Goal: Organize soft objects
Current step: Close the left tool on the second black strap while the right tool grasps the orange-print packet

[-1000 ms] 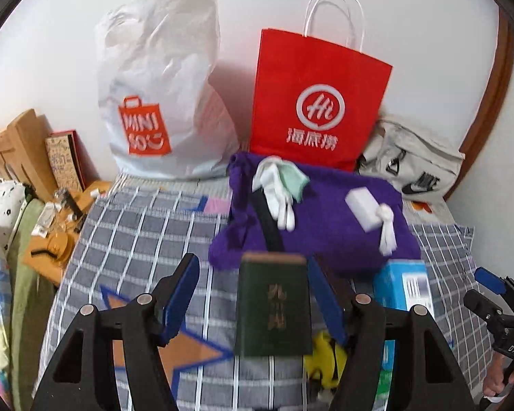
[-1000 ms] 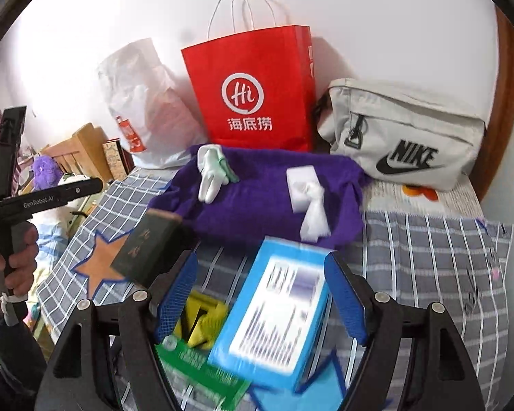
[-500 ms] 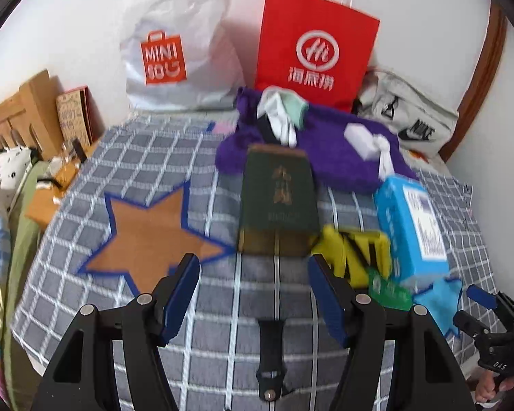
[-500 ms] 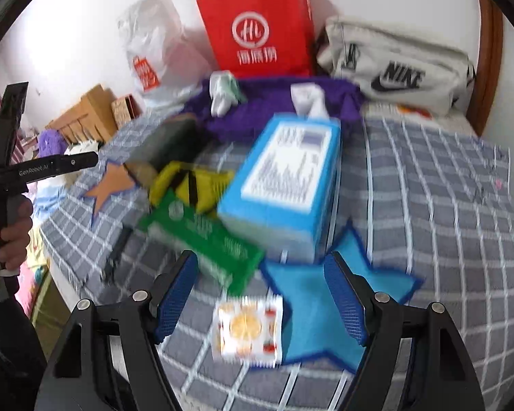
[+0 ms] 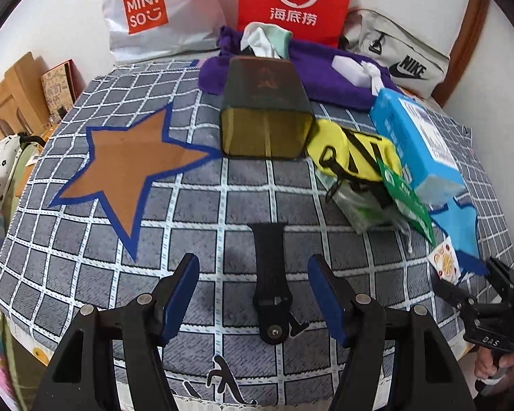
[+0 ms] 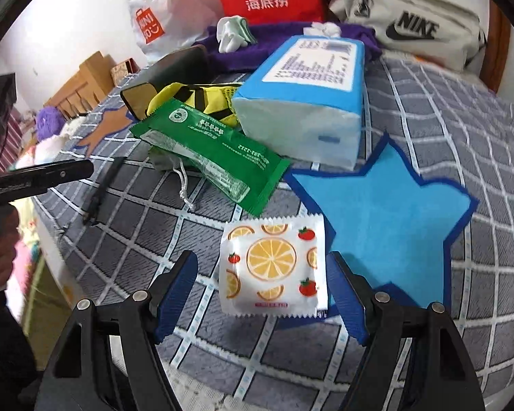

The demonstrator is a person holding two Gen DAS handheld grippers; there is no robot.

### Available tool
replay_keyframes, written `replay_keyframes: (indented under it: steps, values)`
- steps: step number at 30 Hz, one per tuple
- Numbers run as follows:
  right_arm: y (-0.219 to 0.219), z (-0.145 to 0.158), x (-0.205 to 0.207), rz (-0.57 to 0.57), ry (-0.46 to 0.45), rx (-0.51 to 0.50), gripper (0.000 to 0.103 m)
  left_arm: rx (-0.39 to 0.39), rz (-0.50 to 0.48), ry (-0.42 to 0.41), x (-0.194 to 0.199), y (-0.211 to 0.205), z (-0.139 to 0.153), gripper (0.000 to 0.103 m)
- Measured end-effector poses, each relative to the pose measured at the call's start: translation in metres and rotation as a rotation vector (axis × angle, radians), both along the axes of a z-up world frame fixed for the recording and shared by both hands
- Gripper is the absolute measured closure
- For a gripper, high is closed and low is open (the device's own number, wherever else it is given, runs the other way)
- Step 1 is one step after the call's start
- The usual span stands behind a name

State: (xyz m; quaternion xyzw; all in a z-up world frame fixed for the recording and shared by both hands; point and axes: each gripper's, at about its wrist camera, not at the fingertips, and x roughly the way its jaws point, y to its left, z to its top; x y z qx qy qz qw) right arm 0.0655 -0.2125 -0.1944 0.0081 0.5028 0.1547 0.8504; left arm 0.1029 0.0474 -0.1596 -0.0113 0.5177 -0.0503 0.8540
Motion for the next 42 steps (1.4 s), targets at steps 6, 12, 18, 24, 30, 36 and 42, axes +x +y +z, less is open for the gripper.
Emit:
replay_keyframes:
  steps: [6, 12, 18, 24, 30, 36, 42]
  values:
    - [0.006, -0.003, -0.003, -0.005, -0.038, -0.083, 0.038, -0.004, -0.038, 0.018, -0.002, -0.006, -0.01, 0.039]
    - [0.007, -0.003, -0.002, -0.011, -0.072, -0.126, 0.047, 0.015, -0.068, 0.046, 0.001, -0.018, -0.027, 0.044]
    - [0.007, -0.002, -0.003, -0.02, -0.085, -0.136, 0.057, 0.079, -0.072, -0.002, -0.001, -0.024, -0.029, 0.062]
    - [0.004, 0.001, -0.004, -0.034, -0.084, -0.114, 0.064, 0.063, -0.085, -0.024, -0.002, -0.017, -0.028, 0.083]
    - [-0.006, 0.0, -0.001, -0.048, -0.072, -0.068, 0.085, 0.043, -0.088, -0.041, 0.003, -0.018, -0.029, 0.083]
    - [-0.014, 0.003, 0.0, -0.053, -0.062, -0.007, 0.088, 0.02, -0.082, -0.051, 0.004, -0.017, -0.028, 0.083]
    - [-0.017, 0.012, 0.002, -0.064, -0.082, -0.003, 0.089, -0.002, -0.065, -0.048, 0.006, -0.009, -0.024, 0.083]
